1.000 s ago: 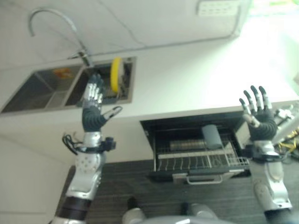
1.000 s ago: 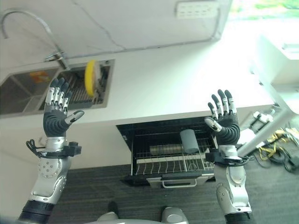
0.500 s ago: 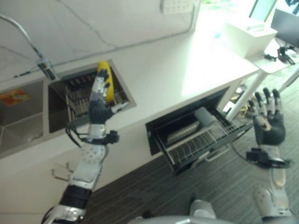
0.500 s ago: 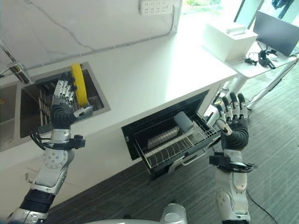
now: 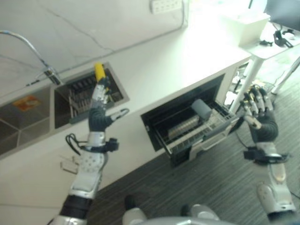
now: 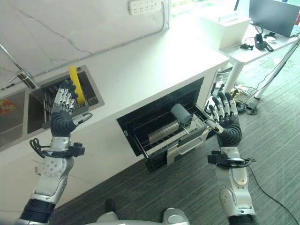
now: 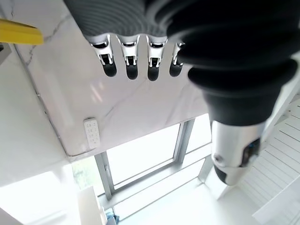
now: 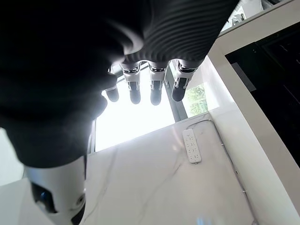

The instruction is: Place the dishes in the dishwasher.

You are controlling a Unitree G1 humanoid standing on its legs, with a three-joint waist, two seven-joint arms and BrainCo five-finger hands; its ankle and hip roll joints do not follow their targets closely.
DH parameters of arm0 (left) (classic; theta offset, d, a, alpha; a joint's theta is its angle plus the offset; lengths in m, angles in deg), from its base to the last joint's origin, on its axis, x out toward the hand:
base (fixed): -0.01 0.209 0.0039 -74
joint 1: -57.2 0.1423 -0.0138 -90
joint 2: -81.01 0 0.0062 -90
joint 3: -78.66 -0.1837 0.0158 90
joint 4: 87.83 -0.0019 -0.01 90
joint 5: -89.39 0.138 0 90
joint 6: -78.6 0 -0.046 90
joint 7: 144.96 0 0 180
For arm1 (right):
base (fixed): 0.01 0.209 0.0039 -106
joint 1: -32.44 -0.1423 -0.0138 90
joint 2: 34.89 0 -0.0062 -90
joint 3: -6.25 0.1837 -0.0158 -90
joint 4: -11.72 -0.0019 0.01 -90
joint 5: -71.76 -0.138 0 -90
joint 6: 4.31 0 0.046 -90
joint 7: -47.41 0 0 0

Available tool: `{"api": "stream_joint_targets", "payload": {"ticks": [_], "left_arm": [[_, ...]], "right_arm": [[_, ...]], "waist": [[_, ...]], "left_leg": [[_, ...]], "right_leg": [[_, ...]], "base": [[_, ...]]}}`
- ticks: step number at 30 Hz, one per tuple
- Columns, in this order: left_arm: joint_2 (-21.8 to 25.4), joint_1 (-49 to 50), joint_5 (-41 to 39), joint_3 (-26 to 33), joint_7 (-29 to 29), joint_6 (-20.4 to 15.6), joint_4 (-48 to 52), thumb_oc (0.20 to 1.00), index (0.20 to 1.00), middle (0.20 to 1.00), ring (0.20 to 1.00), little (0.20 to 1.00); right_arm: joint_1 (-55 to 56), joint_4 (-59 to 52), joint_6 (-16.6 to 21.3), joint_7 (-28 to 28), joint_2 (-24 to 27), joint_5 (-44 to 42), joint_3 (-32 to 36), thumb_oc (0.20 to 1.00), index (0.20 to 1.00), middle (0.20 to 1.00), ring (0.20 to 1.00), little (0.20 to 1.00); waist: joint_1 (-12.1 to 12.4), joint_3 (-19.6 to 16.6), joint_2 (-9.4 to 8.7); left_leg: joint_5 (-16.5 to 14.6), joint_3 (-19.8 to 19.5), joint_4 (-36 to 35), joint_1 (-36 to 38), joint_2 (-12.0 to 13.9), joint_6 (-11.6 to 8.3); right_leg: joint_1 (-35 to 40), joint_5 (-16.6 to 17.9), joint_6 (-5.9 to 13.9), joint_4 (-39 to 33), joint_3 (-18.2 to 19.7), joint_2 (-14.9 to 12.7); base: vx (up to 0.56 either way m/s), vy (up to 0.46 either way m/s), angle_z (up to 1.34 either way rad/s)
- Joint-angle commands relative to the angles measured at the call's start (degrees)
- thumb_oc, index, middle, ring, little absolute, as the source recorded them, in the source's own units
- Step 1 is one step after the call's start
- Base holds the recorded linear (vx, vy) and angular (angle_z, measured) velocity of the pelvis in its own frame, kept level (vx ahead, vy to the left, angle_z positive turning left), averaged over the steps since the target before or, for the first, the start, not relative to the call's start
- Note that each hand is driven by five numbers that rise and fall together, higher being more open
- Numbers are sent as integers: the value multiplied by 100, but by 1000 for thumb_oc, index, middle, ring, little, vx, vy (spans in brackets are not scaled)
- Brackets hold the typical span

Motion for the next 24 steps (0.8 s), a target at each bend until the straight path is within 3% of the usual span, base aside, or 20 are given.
{"api": "stream_joint_targets", "payload": {"ticks": [1, 7, 12, 15, 16, 18, 19, 21, 23, 24], "left_arm": [[234, -149, 112, 8, 83, -344, 210, 1000, 1000, 1000, 1000, 1000], [279, -110, 40, -70, 157, -158, 293, 1000, 1000, 1000, 1000, 1000], [322, 22, 33, -112, 523, -151, 407, 1000, 1000, 1000, 1000, 1000], [441, -91, -137, -380, 1767, 39, 405, 1000, 1000, 1000, 1000, 1000], [484, -137, -216, -561, 2177, 224, 435, 1000, 1000, 1000, 1000, 1000], [500, -131, -687, -1040, 2991, 1060, 354, 1000, 1000, 1000, 1000, 1000], [502, -112, -538, -1221, 3142, 1345, 205, 1000, 1000, 1000, 1000, 1000], [520, -33, -370, -1507, 3297, 1744, -73, 1000, 1000, 1000, 1000, 1000], [487, 281, -52, -1908, 2865, 2107, -932, 1000, 1000, 1000, 1000, 1000], [412, 369, 100, -1979, 2703, 2080, -1431, 1000, 1000, 1000, 1000, 1000]], "right_arm": [[-181, -417, 348, -67, -145, 62, -2, 1000, 1000, 1000, 1000, 1000], [-206, -436, 223, -127, -333, 201, -33, 1000, 1000, 1000, 1000, 1000], [-226, -470, 154, -167, -425, 222, -65, 1000, 1000, 1000, 1000, 1000], [-243, -435, 171, -212, -419, 240, -85, 1000, 1000, 1000, 1000, 1000], [-251, -421, 190, -216, -383, 204, -85, 1000, 1000, 1000, 1000, 1000], [-282, -351, 230, -166, -277, 86, -98, 1000, 1000, 1000, 1000, 1000], [-291, -328, 220, -133, -230, 11, -85, 1000, 1000, 1000, 1000, 1000], [-315, -310, 183, -76, -157, -120, -68, 1000, 1000, 1000, 1000, 1000], [-372, -222, 169, 130, 32, -303, -85, 1000, 1000, 1000, 1000, 1000], [-393, -211, 156, 157, 101, -334, -80, 1000, 1000, 1000, 1000, 1000]], "waist": [[135, -212, -90], [303, -288, -122], [430, -286, -166], [439, -317, -205], [422, -320, -207], [359, -312, -210], [332, -313, -218], [293, -292, -231], [261, -251, -262], [268, -239, -277]], "left_leg": [[84, 106, -216, 492, -526, 148], [-121, 10, -353, 640, -906, 380], [-170, 90, -397, 643, -932, 457], [-104, 252, -461, 631, -831, 438], [-61, 304, -480, 614, -761, 408], [25, 417, -485, 560, -617, 342], [42, 473, -465, 531, -575, 325], [55, 514, -424, 493, -532, 307], [27, 516, -343, 447, -512, 298], [-8, 483, -314, 447, -541, 311]], "right_leg": [[305, -140, 732, 39, -8, -673], [231, 221, 1088, -56, -38, -1142], [263, 384, 1176, -159, -138, -1317], [322, 428, 1211, -315, -226, -1320], [353, 397, 1222, -386, -259, -1300], [430, 335, 1234, -488, -287, -1217], [461, 320, 1227, -515, -299, -1189], [490, 282, 1192, -517, -298, -1154], [538, 208, 1147, -509, -276, -1127], [554, 204, 1143, -513, -254, -1132]], "base": [[150, 252, 22], [104, 104, 2], [36, -2, -14], [31, -44, -10], [13, -64, -14], [23, -77, -16], [18, -61, -8], [9, -40, -4], [43, -2, -3], [97, 54, -3]]}}
